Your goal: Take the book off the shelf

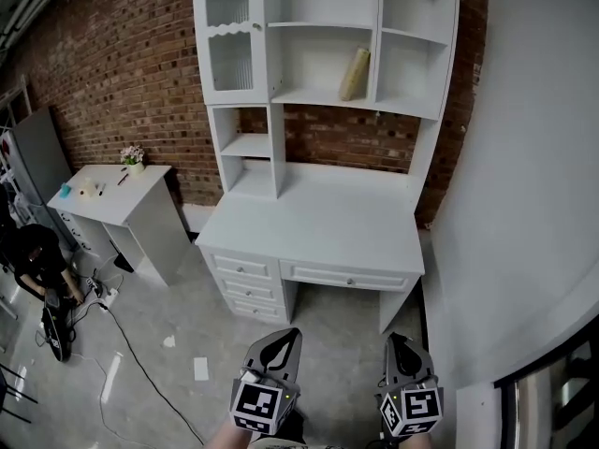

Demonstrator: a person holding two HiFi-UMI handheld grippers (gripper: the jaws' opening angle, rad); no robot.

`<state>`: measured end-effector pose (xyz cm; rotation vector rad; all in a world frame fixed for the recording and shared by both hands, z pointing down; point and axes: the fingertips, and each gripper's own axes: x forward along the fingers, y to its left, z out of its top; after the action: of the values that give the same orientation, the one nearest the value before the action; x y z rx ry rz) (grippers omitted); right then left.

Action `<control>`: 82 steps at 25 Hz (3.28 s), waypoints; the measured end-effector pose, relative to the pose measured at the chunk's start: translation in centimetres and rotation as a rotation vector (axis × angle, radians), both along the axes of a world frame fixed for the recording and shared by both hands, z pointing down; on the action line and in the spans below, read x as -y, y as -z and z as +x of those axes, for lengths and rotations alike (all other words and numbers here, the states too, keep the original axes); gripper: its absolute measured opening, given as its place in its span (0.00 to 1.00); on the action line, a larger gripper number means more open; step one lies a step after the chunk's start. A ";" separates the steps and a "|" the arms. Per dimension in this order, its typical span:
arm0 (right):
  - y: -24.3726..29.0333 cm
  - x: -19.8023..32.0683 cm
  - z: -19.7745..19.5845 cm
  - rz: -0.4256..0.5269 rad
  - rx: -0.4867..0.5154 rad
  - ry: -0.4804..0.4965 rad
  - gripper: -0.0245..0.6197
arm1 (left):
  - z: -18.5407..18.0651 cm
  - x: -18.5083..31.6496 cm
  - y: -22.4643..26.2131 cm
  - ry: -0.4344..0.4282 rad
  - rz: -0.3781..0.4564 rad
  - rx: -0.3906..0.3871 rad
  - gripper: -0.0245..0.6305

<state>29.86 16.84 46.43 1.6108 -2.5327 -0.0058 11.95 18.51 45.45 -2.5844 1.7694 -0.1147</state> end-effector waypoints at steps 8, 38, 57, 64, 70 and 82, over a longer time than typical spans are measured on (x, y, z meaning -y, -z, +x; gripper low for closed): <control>1.9 14.3 -8.9 0.012 -0.022 -0.070 0.05 | -8.4 14.2 3.2 -0.064 0.052 0.017 0.05; 4.3 58.6 -17.8 0.028 0.001 0.035 0.05 | -17.5 56.2 3.4 -0.008 0.066 0.068 0.05; 18.8 71.5 -17.1 0.237 0.026 -0.162 0.34 | -18.7 68.5 8.4 -0.175 0.137 0.078 0.05; 23.7 78.4 -16.2 0.157 0.085 -0.256 0.56 | -19.0 70.3 8.8 -0.205 0.158 0.099 0.05; 24.8 83.9 -14.8 0.084 0.097 -0.347 0.64 | -19.9 72.2 8.6 -0.188 0.168 0.080 0.05; 26.8 89.5 -13.3 0.066 0.194 -0.420 0.44 | -23.9 74.4 7.4 -0.090 0.137 0.084 0.05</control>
<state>16.57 -72.66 19.60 2.2370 -2.2877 0.1178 -11.98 -55.87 38.07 -2.5183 1.5734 -0.0963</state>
